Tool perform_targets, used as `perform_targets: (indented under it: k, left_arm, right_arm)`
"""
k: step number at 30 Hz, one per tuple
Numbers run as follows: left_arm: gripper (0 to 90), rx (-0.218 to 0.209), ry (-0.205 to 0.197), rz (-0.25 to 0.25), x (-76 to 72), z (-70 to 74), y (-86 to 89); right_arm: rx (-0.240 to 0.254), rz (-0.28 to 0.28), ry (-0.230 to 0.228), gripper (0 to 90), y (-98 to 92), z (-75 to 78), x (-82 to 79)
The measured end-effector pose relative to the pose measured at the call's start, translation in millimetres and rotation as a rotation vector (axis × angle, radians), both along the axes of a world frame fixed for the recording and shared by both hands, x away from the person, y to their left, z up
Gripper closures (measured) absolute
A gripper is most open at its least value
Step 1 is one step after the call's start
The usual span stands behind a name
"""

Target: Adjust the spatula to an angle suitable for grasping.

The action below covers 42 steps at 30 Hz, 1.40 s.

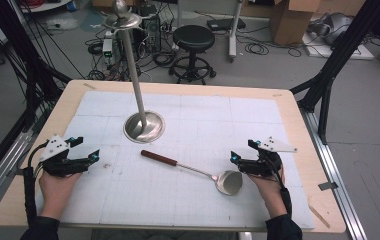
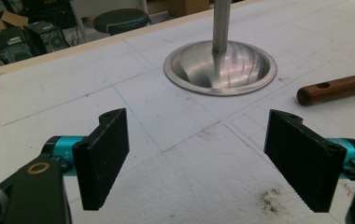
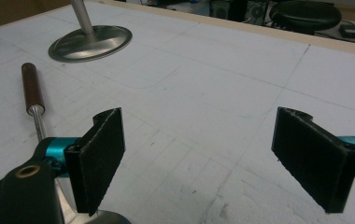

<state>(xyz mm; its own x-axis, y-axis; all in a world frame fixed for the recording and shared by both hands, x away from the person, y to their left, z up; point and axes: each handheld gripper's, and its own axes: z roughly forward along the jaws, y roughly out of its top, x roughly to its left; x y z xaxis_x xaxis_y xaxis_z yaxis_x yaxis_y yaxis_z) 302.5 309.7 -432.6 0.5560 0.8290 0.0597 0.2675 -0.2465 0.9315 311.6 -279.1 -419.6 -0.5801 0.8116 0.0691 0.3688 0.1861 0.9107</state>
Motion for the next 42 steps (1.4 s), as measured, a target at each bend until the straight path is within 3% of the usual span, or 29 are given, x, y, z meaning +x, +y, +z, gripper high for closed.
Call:
perform_targets:
  k: [13,28,35,41,42]
  left_arm:
    - [22.3,0.005,0.000,0.004,0.4,-0.7,-0.6]
    - [22.6,0.021,0.030,-0.006,3.2,-4.4,-2.0]
    - [22.9,0.022,0.031,-0.005,3.4,-5.0,-3.0]
    - [23.1,0.021,0.035,-0.008,2.6,-4.5,-3.6]
    - [23.3,0.021,0.036,-0.009,2.4,-4.3,-3.6]
  right_arm:
    - [0.002,-0.008,-0.003,16.6,-1.0,0.1,0.2]
    - [-0.008,0.037,0.002,16.8,6.1,-1.6,0.8]
    - [-0.027,0.084,0.014,16.9,15.1,-3.4,0.9]
    - [-0.043,0.164,0.020,17.2,36.0,-2.1,1.4]
    - [-0.057,0.200,0.028,17.4,46.4,-2.1,3.7]
